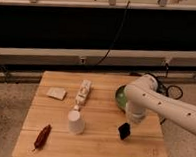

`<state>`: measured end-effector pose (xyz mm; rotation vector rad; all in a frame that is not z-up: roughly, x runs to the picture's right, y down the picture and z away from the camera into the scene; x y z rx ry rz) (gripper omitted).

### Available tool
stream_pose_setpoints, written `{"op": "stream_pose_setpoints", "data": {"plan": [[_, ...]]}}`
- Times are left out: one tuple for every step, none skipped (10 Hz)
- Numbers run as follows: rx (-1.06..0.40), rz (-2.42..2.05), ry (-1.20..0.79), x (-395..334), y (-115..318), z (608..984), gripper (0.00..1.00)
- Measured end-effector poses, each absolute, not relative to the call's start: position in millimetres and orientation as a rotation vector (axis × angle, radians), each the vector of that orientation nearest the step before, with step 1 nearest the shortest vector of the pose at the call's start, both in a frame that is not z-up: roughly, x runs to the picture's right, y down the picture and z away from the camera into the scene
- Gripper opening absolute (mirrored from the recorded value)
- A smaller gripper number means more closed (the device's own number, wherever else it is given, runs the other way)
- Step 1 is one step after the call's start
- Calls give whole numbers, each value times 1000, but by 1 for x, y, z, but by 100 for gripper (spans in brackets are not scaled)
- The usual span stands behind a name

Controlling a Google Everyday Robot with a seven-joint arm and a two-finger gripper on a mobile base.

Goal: Knock the eraser over

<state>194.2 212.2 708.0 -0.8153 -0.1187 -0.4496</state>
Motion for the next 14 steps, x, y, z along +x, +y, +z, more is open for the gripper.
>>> {"op": "stream_pose_setpoints", "data": {"plan": [[-816,-451,-119,195,212,707,0],[-826,-468,-123,197,213,708,0],[-831,-475,-124,197,213,708,0],[-832,-471,-125,197,212,708,0],[-835,-469,-123,201,213,708,0],[-839,-473,-123,202,213,707,0],[-842,-477,-125,201,213,707,0],[-844,-480,-126,200,214,707,0],[-847,-481,-127,200,215,707,0],[-849,-484,-127,199,214,707,0],[-852,-488,-127,198,213,707,0],[-854,-496,-126,199,213,708,0],[-857,-500,-126,198,214,708,0],[-858,-504,-126,197,214,708,0]]}}
